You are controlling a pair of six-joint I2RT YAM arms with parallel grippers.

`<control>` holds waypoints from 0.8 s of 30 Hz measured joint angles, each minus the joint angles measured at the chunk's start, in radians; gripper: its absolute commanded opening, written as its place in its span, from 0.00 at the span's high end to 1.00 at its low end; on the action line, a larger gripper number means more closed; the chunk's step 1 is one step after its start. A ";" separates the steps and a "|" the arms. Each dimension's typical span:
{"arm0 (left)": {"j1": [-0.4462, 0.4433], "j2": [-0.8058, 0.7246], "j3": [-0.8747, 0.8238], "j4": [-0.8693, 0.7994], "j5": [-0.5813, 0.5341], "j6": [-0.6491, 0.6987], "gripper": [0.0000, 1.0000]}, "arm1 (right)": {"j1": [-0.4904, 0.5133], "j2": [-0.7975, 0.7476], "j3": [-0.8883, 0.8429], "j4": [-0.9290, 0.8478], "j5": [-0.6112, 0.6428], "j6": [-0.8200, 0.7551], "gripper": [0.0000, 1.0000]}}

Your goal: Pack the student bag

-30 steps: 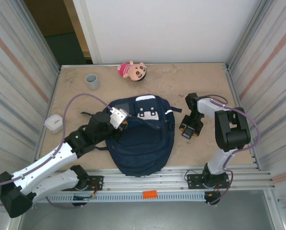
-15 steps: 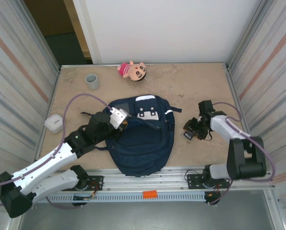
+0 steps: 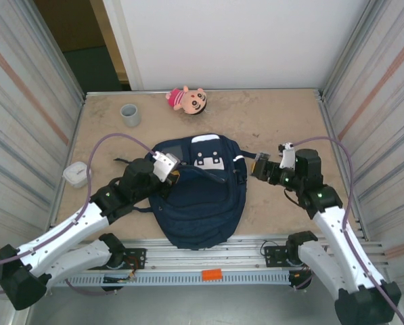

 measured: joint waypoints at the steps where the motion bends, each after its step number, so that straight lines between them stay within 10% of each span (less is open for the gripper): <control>1: 0.006 0.000 0.000 0.001 0.008 -0.005 1.00 | 0.040 -0.017 0.011 -0.001 -0.001 -0.052 0.53; 24: 0.035 0.000 0.003 0.006 0.111 -0.067 1.00 | 0.741 0.362 0.340 -0.116 0.227 -1.128 0.56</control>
